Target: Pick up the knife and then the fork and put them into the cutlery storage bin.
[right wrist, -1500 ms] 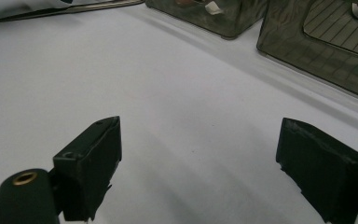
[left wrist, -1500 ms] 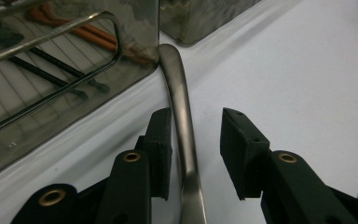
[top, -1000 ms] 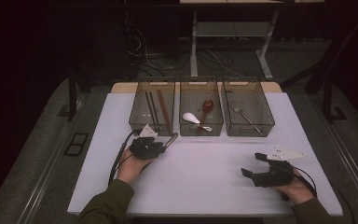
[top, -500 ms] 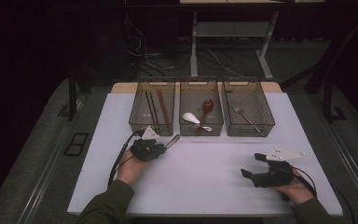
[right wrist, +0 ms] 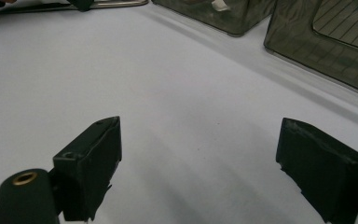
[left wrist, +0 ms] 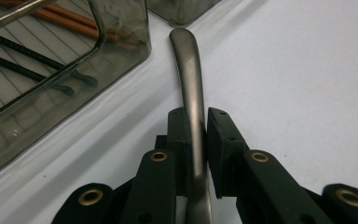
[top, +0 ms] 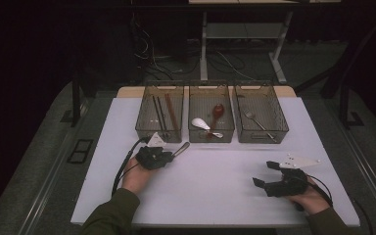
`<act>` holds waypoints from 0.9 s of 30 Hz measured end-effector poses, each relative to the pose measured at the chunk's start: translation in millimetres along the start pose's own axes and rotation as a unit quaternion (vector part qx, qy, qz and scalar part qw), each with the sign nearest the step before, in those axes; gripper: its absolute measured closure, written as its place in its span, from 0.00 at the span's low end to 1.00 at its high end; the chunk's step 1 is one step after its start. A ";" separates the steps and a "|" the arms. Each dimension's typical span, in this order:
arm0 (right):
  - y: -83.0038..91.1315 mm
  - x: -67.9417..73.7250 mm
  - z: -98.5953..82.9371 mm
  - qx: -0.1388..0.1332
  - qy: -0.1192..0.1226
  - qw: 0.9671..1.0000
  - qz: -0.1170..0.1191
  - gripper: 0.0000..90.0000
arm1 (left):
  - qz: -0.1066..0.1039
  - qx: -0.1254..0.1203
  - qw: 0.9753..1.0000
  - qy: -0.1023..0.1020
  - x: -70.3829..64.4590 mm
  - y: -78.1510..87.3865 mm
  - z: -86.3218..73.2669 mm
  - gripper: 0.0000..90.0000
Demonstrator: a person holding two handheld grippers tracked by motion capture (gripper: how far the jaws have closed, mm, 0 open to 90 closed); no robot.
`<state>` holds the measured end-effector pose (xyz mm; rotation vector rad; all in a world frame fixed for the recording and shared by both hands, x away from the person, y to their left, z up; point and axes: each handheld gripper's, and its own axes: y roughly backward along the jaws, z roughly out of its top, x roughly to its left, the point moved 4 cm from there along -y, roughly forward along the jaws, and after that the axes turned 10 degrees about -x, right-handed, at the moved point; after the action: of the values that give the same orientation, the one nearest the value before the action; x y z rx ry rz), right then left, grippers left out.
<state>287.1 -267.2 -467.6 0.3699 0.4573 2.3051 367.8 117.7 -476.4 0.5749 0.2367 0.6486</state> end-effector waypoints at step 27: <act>-2.4 2.6 22.0 0.064 0.044 0.993 0.086 0.16 | -0.122 -0.027 0.991 -0.053 -48.6 7.8 22.6 0.88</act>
<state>295.4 -259.1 -448.7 0.3841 0.6419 2.4727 334.6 82.5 -451.9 0.5176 0.1847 0.3859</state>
